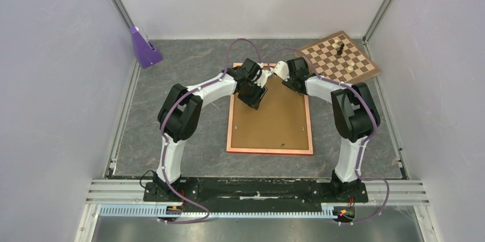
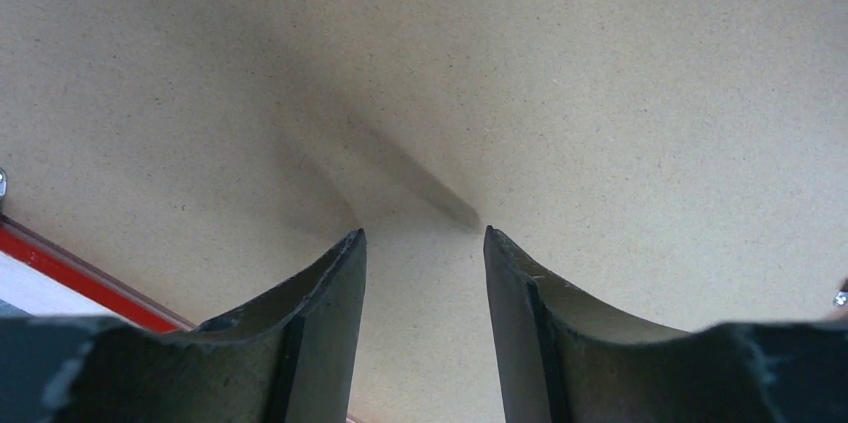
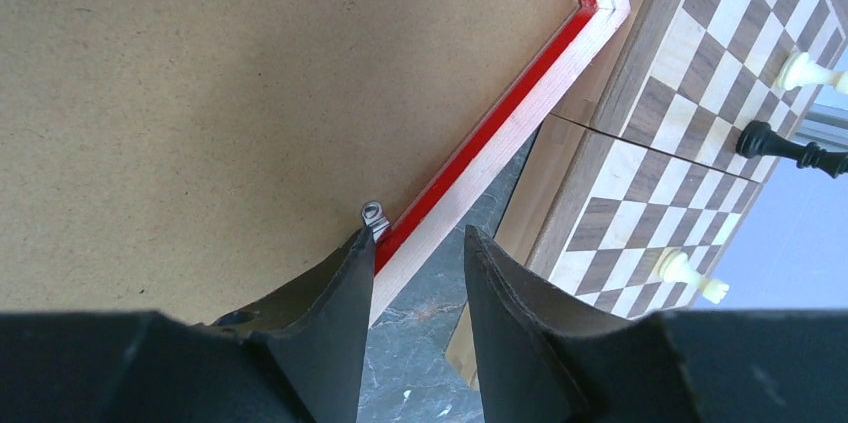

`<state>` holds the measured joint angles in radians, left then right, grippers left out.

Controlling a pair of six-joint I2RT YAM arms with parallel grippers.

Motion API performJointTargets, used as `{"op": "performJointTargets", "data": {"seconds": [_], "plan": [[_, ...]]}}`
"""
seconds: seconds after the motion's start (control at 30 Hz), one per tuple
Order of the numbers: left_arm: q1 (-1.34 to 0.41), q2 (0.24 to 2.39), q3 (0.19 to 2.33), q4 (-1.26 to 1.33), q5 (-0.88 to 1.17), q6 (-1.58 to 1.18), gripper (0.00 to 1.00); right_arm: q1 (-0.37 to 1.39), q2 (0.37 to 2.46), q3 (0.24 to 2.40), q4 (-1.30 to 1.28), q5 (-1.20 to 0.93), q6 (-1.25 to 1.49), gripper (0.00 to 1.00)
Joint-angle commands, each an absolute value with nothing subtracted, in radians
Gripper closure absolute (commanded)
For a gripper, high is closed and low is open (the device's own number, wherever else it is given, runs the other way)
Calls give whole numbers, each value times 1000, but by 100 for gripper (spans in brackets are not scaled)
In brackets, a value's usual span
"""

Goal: Put the photo into the frame

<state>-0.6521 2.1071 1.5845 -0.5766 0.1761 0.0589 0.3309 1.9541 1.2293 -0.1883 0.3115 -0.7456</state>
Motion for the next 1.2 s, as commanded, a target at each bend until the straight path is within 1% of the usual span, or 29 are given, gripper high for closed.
{"op": "performJointTargets", "data": {"seconds": [0.0,0.17,0.33,0.6,0.63,0.67,0.7,0.77,1.07,1.17], "plan": [[-655,2056,1549,-596,256,123,44,313,1925,1213,-154,234,-700,59],[-656,1963,1512,-592,349,195,41,313,1922,1212,-173,196,-675,59],[-685,1863,1431,-627,440,291,40,311,1922,1212,-178,188,-667,59],[-853,1829,1320,-669,405,383,39,308,1930,1227,-193,188,-666,60],[-872,1826,1312,-669,397,386,37,308,1928,1227,-194,189,-666,60],[-888,1824,1307,-669,389,390,25,308,1928,1227,-195,188,-665,60],[-903,1822,1304,-667,379,390,21,308,1928,1227,-196,189,-666,60],[-929,1819,1300,-661,371,392,19,307,1928,1224,-197,189,-666,60],[-1024,1858,1282,-617,282,405,19,298,1928,1221,-196,187,-664,60],[-1049,1885,1285,-606,239,407,25,296,1931,1225,-197,184,-663,60]]}}
